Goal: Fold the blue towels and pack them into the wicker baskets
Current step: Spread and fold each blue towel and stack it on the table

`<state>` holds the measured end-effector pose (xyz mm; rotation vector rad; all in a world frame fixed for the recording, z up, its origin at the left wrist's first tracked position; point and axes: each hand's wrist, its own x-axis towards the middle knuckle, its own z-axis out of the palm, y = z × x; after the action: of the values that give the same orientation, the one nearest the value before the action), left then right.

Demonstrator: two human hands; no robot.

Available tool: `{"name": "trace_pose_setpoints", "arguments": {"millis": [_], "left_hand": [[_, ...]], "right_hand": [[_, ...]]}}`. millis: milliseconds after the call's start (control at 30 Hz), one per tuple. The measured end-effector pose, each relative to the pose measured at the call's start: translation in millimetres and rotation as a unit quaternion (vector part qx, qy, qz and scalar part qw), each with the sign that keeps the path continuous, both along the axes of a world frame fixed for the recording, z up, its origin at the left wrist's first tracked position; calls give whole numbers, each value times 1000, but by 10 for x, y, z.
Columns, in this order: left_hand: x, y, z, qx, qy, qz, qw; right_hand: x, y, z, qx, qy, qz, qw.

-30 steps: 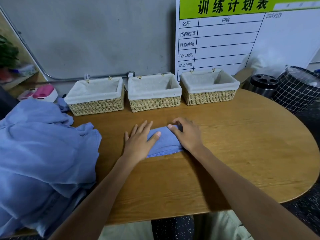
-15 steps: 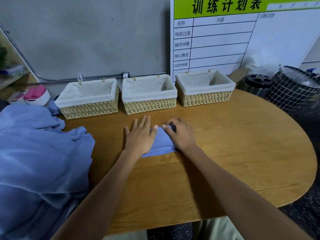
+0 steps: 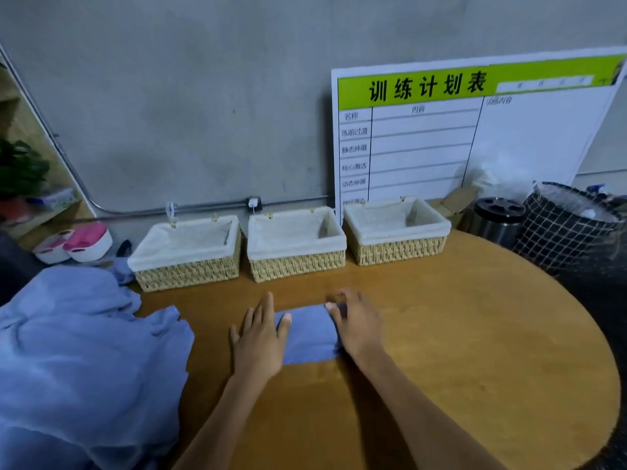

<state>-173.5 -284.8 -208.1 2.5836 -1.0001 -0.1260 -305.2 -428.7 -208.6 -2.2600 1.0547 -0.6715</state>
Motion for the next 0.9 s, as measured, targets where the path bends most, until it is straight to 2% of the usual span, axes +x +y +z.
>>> {"name": "trace_pose_setpoints", "arguments": {"millis": [167,300,767,900], "left_hand": [[297,-261,19,-21,-53,75,996],[534,-401,-24,-37,-34,125,991],[776,-532,-90,-105,-34,159,981],[774,-501,-57,-115,-9,146,982]], "right_hand": [[335,-216,-24,9,-66,-8,998],[593,-363,-10,1,-75,-11,997],[863,-491,-45,-26,-62,-27,997],[871,-538,-85,-5,-95,-2,995]]}}
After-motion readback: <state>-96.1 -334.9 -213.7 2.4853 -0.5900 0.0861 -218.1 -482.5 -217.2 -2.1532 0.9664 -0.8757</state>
